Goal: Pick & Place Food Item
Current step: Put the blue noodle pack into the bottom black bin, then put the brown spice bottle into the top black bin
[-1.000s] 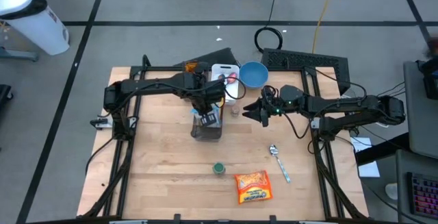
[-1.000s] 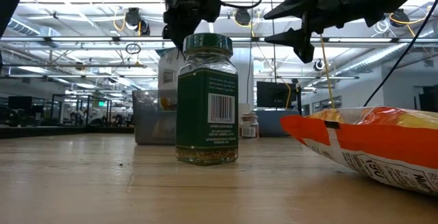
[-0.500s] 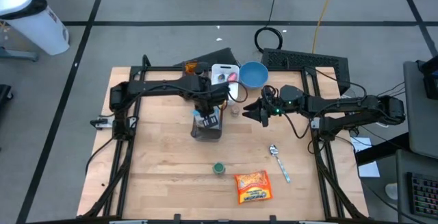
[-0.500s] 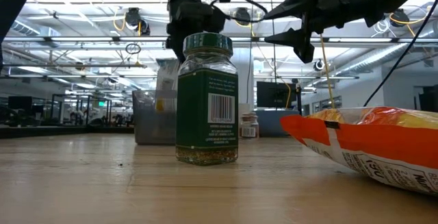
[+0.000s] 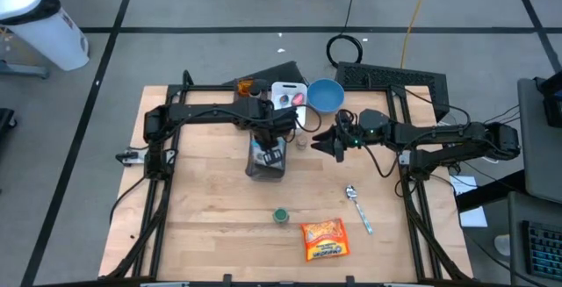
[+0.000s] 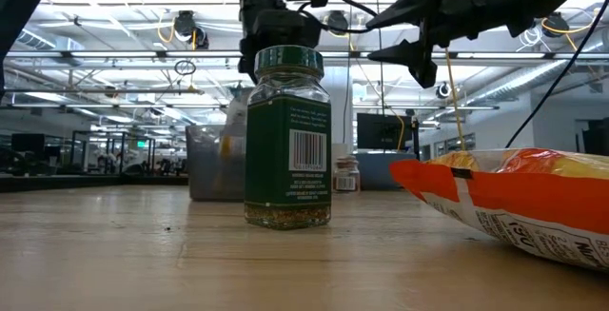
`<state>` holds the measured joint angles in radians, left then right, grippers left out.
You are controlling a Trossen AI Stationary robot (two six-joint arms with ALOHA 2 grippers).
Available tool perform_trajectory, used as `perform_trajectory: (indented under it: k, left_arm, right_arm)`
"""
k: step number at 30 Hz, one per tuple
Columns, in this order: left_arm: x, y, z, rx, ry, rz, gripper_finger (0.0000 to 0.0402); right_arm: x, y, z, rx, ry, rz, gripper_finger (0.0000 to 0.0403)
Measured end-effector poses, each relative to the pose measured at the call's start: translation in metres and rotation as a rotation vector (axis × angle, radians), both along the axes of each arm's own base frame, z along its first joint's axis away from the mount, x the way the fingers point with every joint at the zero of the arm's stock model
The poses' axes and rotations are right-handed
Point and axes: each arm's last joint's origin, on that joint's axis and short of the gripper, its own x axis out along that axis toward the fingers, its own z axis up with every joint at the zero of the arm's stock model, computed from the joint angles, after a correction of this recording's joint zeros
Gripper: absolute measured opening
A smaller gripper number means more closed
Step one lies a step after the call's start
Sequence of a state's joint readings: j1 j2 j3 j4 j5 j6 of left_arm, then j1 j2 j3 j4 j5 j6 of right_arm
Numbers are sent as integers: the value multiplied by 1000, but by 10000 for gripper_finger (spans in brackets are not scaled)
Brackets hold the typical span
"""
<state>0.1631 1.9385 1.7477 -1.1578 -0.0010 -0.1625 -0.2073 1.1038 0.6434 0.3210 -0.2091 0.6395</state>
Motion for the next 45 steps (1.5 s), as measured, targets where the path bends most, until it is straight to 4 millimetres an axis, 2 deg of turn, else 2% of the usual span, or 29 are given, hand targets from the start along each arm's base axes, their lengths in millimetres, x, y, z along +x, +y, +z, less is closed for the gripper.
perform_trajectory:
  k: [12, 22, 30, 40, 45]
  left_arm:
    - [1, 3, 0, 8, -11, 7, 20]
    - [-2, 16, 0, 2, -11, 39, 21]
    - [-1, 15, 0, -17, -18, 6, 26]
    - [2, 16, 1, -1, -47, 8, 115]
    - [-3, 17, 6, 52, -33, -17, 145]
  right_arm:
    - [0, 0, 0, -8, 0, 1, 212]
    - [0, 0, 0, -5, -1, 1, 212]
    - [0, 0, 0, -4, -1, 1, 212]
    - [0, 0, 0, -4, -1, 1, 212]
    - [0, 0, 0, -4, 0, 1, 212]
